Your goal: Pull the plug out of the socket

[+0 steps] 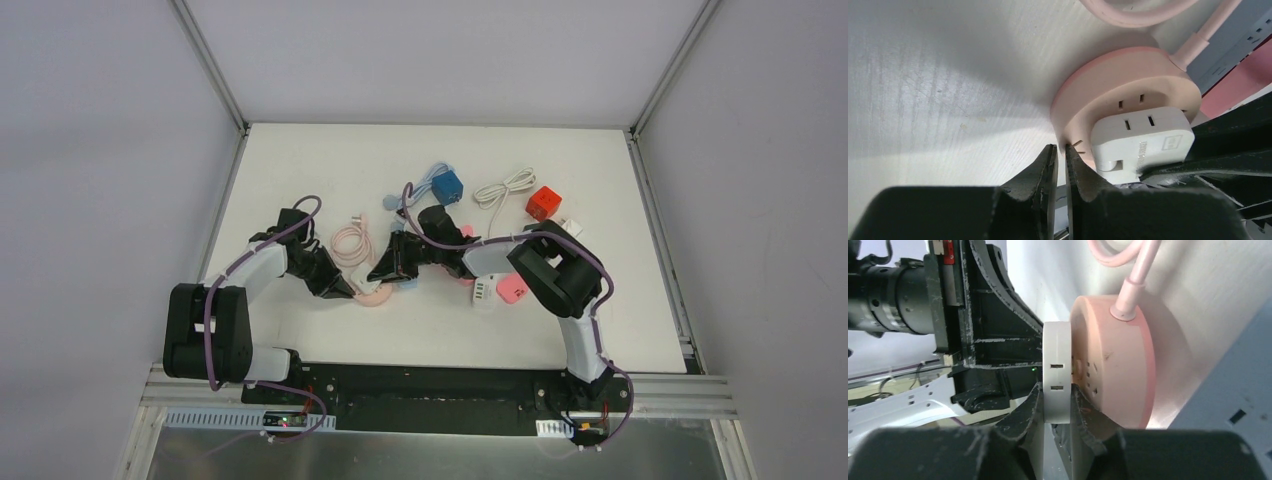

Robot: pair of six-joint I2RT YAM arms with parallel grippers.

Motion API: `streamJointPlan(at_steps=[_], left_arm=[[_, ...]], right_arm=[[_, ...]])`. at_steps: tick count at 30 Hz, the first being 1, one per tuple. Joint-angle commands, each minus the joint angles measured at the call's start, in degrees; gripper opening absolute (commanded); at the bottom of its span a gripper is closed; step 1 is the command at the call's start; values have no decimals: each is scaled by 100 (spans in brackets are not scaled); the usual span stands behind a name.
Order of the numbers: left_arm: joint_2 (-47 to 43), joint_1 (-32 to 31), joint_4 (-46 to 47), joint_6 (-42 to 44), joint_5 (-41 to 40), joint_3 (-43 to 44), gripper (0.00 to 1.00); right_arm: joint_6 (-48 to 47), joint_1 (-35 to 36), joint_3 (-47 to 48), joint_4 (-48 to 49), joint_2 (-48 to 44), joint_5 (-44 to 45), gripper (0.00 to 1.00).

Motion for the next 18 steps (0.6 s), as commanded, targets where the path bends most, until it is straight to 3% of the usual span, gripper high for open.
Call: streamJointPlan(at_steps=[1, 6, 18], left_arm=[[164, -69, 31, 31, -521, -134, 11], [171, -75, 16, 31, -515, -108, 11], [-473, -71, -348, 115, -919, 248, 16]], right_arm=[[1194, -84, 88, 2368, -199, -1006, 0], [1697, -94, 48, 3017, -24, -1068, 0], [432, -430, -241, 958, -866, 340, 0]])
